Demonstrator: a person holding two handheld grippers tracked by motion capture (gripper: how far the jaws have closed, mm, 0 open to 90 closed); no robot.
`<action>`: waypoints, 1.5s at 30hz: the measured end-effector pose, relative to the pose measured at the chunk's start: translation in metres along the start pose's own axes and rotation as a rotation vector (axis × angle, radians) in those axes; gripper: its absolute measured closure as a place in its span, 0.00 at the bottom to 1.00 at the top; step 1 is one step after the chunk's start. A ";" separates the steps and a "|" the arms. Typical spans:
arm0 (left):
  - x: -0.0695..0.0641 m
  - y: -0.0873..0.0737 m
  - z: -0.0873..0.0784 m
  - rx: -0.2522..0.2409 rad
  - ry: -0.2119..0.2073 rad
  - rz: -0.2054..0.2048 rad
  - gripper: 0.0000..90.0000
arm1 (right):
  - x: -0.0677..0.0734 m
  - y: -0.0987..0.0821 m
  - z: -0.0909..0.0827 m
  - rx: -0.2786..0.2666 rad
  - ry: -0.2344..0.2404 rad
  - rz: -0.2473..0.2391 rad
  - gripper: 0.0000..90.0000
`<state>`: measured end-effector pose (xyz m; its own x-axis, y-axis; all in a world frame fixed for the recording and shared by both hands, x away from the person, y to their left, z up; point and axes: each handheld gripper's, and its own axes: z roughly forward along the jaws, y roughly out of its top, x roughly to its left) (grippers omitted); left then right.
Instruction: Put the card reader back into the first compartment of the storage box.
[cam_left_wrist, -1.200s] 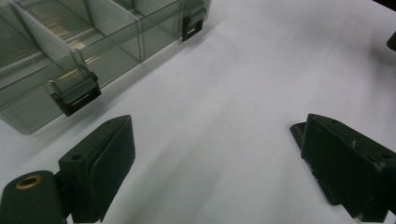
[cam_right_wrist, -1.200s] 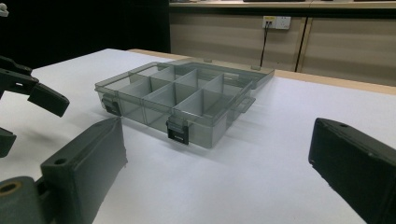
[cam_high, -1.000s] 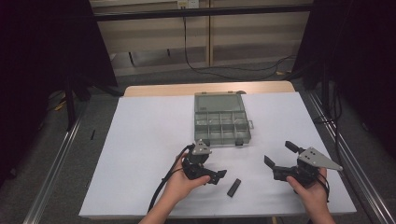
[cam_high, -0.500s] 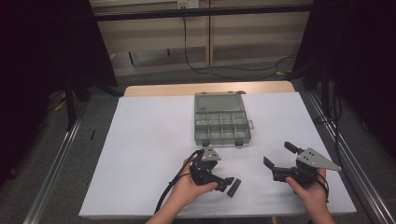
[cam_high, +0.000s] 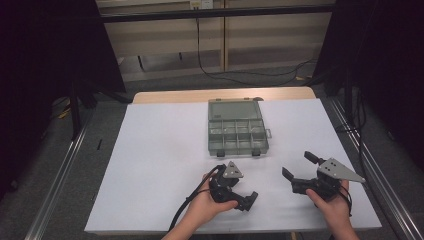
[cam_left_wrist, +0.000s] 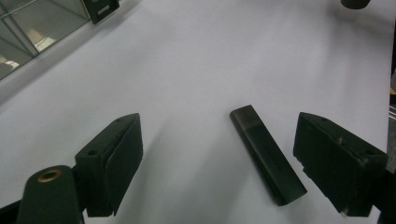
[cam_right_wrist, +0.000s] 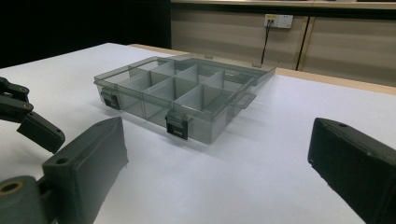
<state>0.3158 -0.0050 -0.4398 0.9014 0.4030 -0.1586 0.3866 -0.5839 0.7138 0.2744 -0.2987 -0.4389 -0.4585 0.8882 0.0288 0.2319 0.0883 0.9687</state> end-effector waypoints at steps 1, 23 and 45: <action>-0.001 0.000 0.001 0.002 -0.004 -0.003 0.18 | 0.000 0.000 0.000 0.000 0.001 -0.001 0.04; -0.006 -0.003 0.008 0.052 -0.020 0.027 0.28 | 0.000 0.000 0.000 -0.001 0.002 0.000 0.04; -0.004 -0.003 0.007 0.067 0.010 0.131 0.71 | -0.001 0.000 0.000 0.006 0.002 -0.006 0.05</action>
<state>0.3119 -0.0097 -0.4464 0.9433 0.3264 -0.0600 0.2777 -0.6775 0.6811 0.2744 -0.2995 -0.4392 -0.4616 0.8868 0.0236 0.2348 0.0965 0.9672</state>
